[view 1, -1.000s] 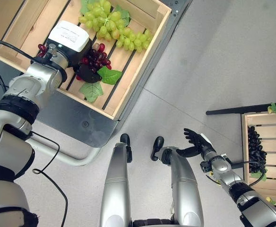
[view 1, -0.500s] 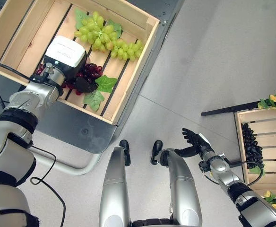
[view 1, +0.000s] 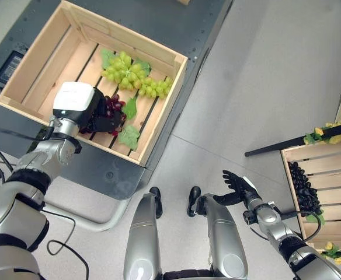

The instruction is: Pick up the fruits from the basket on one side to the basket on the other side

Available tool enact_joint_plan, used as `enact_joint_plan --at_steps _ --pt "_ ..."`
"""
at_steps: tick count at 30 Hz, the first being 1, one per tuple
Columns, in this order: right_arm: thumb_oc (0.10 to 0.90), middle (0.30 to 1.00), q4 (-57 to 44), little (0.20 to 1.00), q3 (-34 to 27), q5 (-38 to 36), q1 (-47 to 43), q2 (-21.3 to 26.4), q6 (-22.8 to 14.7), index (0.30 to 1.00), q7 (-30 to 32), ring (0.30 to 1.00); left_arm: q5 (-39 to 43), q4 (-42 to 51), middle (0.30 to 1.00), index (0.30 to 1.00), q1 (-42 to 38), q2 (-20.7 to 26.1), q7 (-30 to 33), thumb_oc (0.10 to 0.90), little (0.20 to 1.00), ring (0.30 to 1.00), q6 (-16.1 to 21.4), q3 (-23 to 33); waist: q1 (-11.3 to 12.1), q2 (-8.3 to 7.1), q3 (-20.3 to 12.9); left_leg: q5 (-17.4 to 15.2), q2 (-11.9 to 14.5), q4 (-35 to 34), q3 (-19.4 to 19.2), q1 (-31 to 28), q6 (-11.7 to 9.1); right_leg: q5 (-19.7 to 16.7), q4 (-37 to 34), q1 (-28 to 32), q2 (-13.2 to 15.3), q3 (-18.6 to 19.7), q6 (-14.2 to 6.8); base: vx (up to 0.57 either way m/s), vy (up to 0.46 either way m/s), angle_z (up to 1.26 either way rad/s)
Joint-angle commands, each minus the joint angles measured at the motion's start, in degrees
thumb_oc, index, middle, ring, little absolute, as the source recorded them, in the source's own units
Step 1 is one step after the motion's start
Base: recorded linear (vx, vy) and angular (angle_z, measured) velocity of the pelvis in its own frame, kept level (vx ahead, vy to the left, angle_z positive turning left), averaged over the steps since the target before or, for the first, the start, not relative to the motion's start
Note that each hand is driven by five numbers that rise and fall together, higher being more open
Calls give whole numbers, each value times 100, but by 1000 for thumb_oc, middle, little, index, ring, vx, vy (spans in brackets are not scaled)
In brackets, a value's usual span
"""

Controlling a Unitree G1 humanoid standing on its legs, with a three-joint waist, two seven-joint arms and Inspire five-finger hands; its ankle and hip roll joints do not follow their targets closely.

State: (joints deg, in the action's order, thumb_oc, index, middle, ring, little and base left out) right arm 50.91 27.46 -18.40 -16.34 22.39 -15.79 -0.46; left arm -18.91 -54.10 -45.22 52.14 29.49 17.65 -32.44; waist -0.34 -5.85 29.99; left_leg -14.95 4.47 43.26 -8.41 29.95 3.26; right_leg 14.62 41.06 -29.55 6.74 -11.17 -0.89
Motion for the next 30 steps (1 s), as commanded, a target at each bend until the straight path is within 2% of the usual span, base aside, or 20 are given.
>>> enact_joint_plan --at_steps 1,3,14,18,23,30 --pt "800 900 -444 900 -388 46 110 198 -358 900 191 900 919 395 300 300 -448 236 590 400 300 300 336 821 98 265 -67 -297 -333 -571 -32 -681 145 -272 -599 583 136 -57 -166 38 -43 0" --pt "800 900 -560 900 -410 111 280 141 -345 900 192 900 1532 665 300 300 -172 89 410 400 300 300 376 1312 110 315 -213 -333 -395 -824 4 -1023 110 -230 -791 879 153 -38 -245 133 -42 -2" --pt "800 900 -960 900 -402 339 676 -40 -225 900 317 900 3366 1205 300 300 484 -382 -49 400 300 300 542 2350 86 453 -684 -217 -482 -1355 -1 -1684 126 -278 -1228 1468 246 -71 -273 62 -29 -1" --pt "800 900 -1126 900 -386 366 778 -113 -220 900 326 900 3667 1318 300 300 624 -494 -274 400 300 300 641 2495 77 500 -817 -178 -512 -1542 7 -1898 118 -292 -1376 1659 253 -77 -306 68 -23 -2" --pt "800 900 -1235 900 -389 477 931 -178 -164 900 309 900 3347 1320 300 300 684 -520 -568 400 300 300 530 2422 29 570 -1058 -110 -561 -1804 4 -2154 81 -253 -1657 1951 221 -75 -307 79 -3 1" --pt "800 900 -1418 900 -362 420 1048 -139 -112 900 358 900 3933 1511 300 300 696 -459 -904 400 300 300 639 2411 17 593 -1056 -104 -589 -1867 6 -2269 111 -298 -1702 2042 207 -69 -327 11 -4 0"
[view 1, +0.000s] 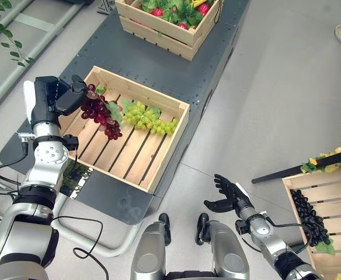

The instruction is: Pick up the fruits from the basket on one side to the basket on the other side

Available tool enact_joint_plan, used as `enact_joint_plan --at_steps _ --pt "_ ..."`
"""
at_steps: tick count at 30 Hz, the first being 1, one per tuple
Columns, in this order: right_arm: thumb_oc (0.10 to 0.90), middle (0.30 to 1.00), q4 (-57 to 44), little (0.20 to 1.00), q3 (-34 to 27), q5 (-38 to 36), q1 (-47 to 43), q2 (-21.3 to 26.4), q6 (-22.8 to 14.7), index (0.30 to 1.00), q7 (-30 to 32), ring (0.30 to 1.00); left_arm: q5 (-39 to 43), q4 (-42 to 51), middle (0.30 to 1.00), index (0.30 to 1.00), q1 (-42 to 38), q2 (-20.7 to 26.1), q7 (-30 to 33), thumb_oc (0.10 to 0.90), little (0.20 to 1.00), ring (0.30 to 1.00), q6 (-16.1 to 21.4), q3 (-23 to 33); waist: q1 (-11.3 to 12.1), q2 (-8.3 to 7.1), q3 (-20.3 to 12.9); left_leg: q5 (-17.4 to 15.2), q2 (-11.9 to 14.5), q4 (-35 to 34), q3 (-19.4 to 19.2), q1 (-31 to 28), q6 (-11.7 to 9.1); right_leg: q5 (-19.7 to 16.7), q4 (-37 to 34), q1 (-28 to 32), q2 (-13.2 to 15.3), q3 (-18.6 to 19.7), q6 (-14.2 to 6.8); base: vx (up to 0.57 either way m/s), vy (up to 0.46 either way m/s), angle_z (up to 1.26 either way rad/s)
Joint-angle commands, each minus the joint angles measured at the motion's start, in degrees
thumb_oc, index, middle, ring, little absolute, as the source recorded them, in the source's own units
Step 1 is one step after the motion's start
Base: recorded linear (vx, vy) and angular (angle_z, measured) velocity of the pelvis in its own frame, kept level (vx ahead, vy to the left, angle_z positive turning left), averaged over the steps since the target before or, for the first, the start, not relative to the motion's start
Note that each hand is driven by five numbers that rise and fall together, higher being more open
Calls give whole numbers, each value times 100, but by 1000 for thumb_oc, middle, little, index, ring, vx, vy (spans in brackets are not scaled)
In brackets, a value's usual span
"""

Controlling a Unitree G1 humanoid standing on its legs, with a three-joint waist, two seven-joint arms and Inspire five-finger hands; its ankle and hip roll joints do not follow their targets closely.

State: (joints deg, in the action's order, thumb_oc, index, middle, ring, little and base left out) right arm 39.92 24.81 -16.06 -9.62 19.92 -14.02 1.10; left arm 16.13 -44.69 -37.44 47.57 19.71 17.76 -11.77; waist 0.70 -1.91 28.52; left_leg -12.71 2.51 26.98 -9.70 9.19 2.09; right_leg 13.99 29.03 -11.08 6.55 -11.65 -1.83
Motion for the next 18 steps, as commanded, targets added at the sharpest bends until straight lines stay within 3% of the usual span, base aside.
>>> enact_joint_plan --at_steps 1,10,18 --pt "800 900 -427 900 -93 134 386 92 -340 900 186 900 524 636 300 300 -79 -33 10 400 300 300 657 361 -86 195 -900 -315 -401 -296 137 -242 226 -281 -560 244 224 -21 -264 -15 -41 0" --pt "800 900 -1194 900 215 -9 228 19 -778 900 133 900 582 899 300 300 -148 -265 -105 400 300 300 880 285 -37 278 -1152 -167 -451 -745 192 -533 123 -326 -1085 643 191 -84 -286 -4 -21 1" --pt "800 900 -2109 900 600 -281 -202 -87 -874 900 -52 900 712 1261 300 300 -140 -401 -287 400 300 300 862 164 35 400 -1539 33 -496 -1343 328 -954 8 -445 -1663 1118 131 -160 -283 8 -43 4"
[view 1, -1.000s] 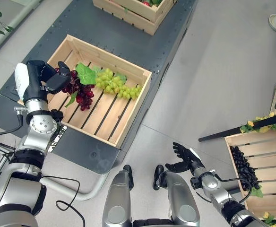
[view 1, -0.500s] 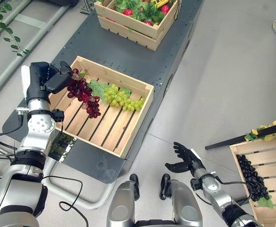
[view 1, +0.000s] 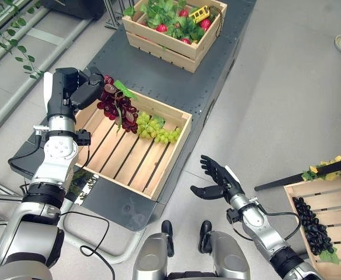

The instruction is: Pick up the fruits from the basket on one side to the basket on the other side

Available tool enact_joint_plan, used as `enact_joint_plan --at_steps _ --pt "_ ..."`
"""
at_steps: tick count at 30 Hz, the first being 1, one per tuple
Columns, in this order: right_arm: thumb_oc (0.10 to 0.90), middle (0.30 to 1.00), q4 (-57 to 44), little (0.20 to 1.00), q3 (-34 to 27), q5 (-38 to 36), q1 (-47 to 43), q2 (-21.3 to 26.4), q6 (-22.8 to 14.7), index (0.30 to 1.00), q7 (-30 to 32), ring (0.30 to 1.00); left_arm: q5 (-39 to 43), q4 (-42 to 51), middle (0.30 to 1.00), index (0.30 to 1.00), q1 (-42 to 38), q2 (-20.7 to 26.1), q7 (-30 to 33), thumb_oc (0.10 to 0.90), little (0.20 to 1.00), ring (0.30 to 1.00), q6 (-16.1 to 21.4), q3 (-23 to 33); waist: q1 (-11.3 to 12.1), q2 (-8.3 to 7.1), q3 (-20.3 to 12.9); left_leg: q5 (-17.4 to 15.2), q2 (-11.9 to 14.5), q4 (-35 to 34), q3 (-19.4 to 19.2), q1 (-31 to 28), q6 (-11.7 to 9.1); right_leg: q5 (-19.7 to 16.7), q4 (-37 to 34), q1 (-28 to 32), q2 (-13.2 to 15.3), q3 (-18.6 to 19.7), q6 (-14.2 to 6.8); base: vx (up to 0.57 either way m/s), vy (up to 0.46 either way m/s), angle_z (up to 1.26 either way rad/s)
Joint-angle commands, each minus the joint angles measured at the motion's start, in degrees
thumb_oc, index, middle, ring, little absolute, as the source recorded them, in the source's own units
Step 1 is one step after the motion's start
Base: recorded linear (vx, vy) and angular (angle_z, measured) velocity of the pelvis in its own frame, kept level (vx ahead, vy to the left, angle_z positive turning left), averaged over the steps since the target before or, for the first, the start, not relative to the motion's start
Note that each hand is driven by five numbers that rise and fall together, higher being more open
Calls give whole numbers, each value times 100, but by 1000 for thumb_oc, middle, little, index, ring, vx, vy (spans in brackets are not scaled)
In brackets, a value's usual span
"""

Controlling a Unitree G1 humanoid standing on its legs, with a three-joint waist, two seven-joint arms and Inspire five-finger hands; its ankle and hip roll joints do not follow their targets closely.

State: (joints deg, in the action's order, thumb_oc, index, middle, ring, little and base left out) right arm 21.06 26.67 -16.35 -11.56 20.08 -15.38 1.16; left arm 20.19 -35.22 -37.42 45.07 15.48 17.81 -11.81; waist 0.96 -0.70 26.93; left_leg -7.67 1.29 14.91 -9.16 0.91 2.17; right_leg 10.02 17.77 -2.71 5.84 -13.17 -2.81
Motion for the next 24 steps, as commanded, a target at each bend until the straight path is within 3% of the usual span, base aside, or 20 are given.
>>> enact_joint_plan --at_steps 1,5,18,24 --pt "800 900 -298 900 450 -297 -96 -137 -736 900 -47 900 282 346 300 300 -170 -164 120 400 300 300 833 139 24 290 -1428 -439 -377 -203 299 -158 -14 -70 -600 318 192 -17 -181 0 -55 7" --pt "800 900 -578 900 545 -496 -487 -277 -753 900 -15 900 320 380 300 300 -360 -176 44 400 300 300 724 -16 66 327 -1604 -303 -384 -499 390 -309 -65 -171 -867 478 149 -63 -174 -17 -59 5" --pt "800 900 -912 900 601 -1263 -1175 -499 -190 900 55 900 689 342 300 300 -1301 -91 -135 400 300 300 610 -543 142 398 -2080 90 -350 -1394 536 -667 -200 -574 -1778 897 10 -123 -204 -12 -89 4" --pt "800 900 -827 900 487 -1574 -1606 -528 336 900 299 900 644 463 300 300 -1717 -227 -72 400 300 300 474 -819 157 392 -2201 270 -329 -1729 649 -717 -273 -669 -2047 994 -82 -143 -178 -26 -86 -1"
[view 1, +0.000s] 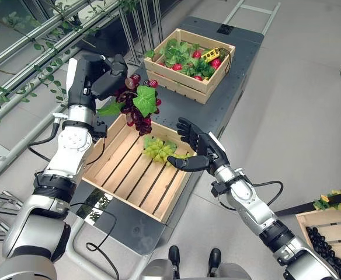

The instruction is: Pick up the fruits from the basket on one side to the basket on the other side

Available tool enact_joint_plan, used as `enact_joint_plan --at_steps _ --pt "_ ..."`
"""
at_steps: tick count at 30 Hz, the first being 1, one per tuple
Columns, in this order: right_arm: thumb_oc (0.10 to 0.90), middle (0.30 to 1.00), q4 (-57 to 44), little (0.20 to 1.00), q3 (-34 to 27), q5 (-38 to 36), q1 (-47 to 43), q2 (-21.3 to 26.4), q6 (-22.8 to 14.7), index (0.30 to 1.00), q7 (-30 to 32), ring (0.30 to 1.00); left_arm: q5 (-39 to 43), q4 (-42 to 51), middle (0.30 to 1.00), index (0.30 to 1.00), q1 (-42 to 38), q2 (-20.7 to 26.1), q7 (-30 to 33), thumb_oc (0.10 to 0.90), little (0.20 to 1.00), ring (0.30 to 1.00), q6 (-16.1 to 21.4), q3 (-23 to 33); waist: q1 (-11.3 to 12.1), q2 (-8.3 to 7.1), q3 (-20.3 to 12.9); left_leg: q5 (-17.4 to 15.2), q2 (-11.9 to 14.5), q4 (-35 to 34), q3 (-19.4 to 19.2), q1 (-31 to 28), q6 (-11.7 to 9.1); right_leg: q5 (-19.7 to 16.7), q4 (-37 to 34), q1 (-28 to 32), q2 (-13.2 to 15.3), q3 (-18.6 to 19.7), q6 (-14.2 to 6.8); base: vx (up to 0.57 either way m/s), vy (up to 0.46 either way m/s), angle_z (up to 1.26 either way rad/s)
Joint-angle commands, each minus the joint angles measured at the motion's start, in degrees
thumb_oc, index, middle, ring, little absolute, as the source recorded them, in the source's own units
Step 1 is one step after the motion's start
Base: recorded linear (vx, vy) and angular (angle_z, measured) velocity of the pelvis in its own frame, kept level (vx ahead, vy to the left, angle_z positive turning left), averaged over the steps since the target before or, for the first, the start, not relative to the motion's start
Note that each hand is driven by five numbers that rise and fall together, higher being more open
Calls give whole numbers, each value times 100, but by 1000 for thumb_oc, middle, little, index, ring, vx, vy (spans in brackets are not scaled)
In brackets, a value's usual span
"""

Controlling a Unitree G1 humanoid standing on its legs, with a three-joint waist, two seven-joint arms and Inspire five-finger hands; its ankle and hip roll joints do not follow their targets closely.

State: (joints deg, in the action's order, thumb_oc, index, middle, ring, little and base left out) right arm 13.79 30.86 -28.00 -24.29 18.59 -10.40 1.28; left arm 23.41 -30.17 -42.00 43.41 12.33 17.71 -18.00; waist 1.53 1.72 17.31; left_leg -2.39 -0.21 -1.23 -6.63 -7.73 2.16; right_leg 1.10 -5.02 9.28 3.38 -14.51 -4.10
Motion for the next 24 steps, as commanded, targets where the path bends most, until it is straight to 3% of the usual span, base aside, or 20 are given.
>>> enact_joint_plan --at_steps 1,7,24 --pt "800 900 -84 900 50 -451 -360 -386 -80 900 312 900 311 -24 300 300 -1292 -74 243 400 300 300 468 -224 99 148 -1250 -242 -176 -142 404 142 -276 226 229 -202 157 -11 -45 -21 -82 0" --pt "800 900 151 900 31 -896 -510 -479 219 900 464 900 339 29 300 300 -1598 -193 223 400 300 300 285 -469 99 100 -1343 -150 -144 -302 451 104 -314 235 121 -122 78 -45 18 -10 -70 0" --pt "800 900 53 900 -106 -1387 -1185 -848 211 900 1096 900 342 172 300 300 -1626 -562 -75 400 300 300 137 -699 155 69 -1414 -114 -104 -338 456 54 -343 206 2 -12 40 -63 83 0 -20 1"
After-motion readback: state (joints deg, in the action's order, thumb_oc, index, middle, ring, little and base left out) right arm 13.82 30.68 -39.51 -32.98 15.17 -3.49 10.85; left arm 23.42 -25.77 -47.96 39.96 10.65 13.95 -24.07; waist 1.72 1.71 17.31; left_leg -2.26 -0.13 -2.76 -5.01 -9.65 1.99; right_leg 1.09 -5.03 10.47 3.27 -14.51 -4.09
